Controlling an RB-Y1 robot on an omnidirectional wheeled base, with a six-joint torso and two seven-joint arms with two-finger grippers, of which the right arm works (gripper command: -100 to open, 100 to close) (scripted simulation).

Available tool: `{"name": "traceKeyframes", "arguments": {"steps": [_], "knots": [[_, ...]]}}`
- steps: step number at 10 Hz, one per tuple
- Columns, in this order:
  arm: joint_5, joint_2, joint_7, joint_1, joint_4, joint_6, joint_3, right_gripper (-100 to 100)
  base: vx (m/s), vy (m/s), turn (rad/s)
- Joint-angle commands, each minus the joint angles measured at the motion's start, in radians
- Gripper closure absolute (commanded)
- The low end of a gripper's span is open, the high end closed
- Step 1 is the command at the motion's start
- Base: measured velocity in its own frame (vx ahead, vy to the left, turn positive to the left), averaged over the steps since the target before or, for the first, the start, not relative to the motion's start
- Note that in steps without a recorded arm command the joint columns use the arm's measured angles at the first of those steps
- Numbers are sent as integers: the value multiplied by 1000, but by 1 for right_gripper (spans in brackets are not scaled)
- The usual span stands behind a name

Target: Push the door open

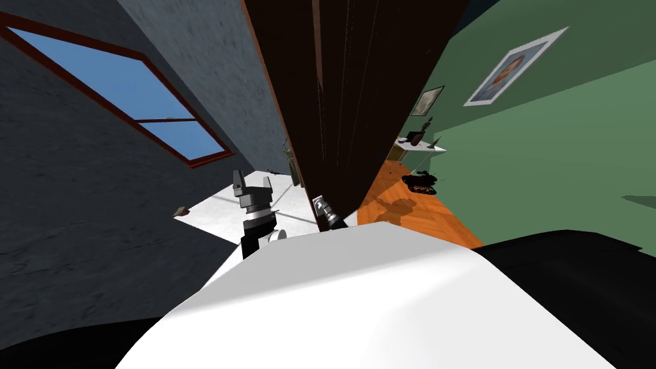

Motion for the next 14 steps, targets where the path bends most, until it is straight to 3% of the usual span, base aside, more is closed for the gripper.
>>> {"name": "traceKeyframes", "arguments": {"steps": [1,4,6,9,11,14], "knots": [[-11,3,17,19,-8,-5,8,100,158,142,-216],[-27,32,49,62,-39,-11,51,100,127,154,-231],[-26,0,48,62,-44,-11,25,100,75,75,-61],[-31,-12,50,59,-41,-11,-9,100,153,181,-99],[-35,1,52,57,-39,-10,-33,100,135,204,-108],[-39,43,55,54,-37,-10,-63,100,131,158,-75]]}}
